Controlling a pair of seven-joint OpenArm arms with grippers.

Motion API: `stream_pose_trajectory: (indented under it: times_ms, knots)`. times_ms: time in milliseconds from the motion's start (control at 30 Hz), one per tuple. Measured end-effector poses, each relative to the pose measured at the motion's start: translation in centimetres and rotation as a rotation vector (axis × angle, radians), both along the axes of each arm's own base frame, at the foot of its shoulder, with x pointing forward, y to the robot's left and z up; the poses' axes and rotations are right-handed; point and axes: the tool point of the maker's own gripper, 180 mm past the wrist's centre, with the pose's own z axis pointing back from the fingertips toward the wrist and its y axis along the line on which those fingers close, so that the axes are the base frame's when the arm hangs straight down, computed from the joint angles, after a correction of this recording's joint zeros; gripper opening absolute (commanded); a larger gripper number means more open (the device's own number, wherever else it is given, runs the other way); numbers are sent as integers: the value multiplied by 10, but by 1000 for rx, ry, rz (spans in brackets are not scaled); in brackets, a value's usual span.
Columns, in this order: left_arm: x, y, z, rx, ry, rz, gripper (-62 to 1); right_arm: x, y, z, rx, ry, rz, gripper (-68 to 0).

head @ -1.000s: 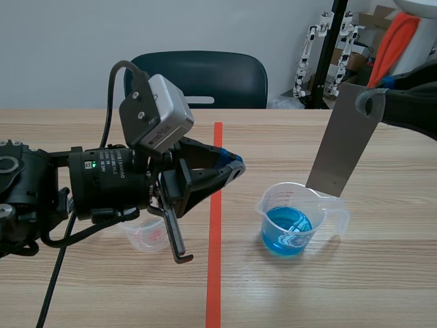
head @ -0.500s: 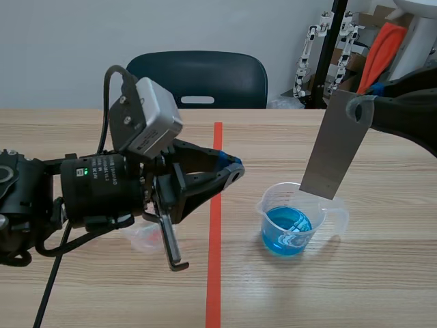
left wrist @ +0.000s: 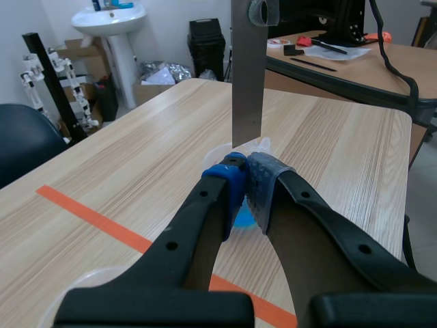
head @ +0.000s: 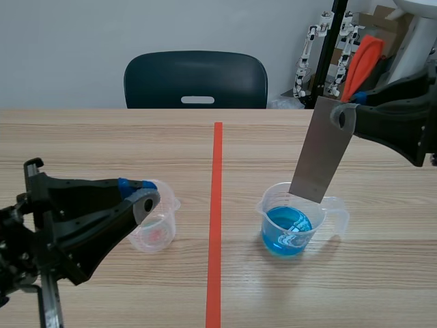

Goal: Do the redox reaction experiment. lower the plate into the blue solution

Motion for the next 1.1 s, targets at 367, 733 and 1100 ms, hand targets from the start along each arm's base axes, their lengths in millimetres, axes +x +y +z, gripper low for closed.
stream_pose_trajectory:
  times_ms: [367, 733, 1100]
  knots:
    - [-46, 37, -16, -59, 139, 165, -291, 0, 2, -2, -2, 3, 1, -669]
    - [-56, 57, -36, -39, 182, 491, 14, -3, 13, -16, -23, 12, 11, -669]
    - [-65, 58, -71, 108, 316, 495, 14, -2, 19, -27, -62, -10, 9, -669]
